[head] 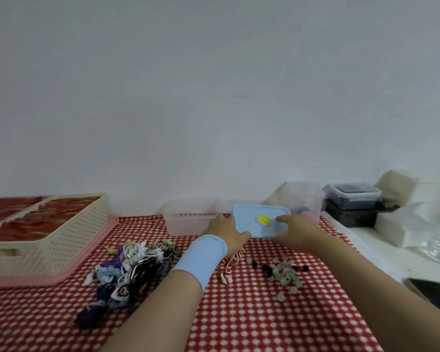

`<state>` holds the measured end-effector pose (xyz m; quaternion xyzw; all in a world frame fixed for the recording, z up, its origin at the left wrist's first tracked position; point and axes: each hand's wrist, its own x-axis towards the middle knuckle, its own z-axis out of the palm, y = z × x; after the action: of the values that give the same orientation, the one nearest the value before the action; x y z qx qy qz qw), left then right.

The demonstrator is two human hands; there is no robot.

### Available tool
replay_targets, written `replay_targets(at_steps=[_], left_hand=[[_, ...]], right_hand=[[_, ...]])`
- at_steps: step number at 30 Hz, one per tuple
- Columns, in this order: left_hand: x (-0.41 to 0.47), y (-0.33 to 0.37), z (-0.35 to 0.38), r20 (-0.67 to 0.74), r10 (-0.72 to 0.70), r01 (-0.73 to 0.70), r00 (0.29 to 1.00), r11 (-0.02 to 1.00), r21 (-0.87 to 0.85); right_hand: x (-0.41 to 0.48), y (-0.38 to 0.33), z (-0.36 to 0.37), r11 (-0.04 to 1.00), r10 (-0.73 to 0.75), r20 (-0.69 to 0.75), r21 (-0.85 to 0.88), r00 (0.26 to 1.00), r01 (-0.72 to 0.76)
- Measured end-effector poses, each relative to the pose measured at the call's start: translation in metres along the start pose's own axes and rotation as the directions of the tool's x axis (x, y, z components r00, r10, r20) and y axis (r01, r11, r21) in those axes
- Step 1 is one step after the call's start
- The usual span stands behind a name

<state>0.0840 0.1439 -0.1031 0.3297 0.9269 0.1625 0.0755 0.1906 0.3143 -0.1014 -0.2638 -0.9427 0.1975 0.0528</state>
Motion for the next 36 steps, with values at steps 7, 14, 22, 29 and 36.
replay_targets(at_steps=[7, 14, 22, 29, 36], left_hand=[[-0.016, -0.008, -0.014, 0.035, 0.025, -0.026, 0.999, 0.999, 0.022], [-0.036, -0.029, -0.014, 0.192, 0.085, -0.094, 0.978, 0.995, 0.037], [-0.036, -0.055, -0.021, 0.09, 0.061, -0.041, 0.994, 0.977, -0.21], [-0.023, -0.076, -0.061, -0.133, 0.086, -0.129, 0.987, 0.925, -0.357], [0.01, -0.086, -0.107, -0.344, 0.051, -0.195, 0.938, 0.896, -0.399]], right_hand=[[-0.007, -0.02, -0.002, 0.984, -0.16, -0.042, 0.072, 0.986, 0.162], [-0.014, -0.055, 0.018, 0.944, -0.33, 0.183, 0.081, 0.926, 0.32], [-0.007, -0.079, 0.038, 0.928, -0.369, 0.223, 0.032, 0.902, 0.371], [0.015, -0.108, 0.023, 0.892, -0.373, 0.015, 0.28, 0.928, 0.354], [0.056, -0.152, 0.008, 0.805, -0.308, -0.247, 0.447, 0.919, 0.39]])
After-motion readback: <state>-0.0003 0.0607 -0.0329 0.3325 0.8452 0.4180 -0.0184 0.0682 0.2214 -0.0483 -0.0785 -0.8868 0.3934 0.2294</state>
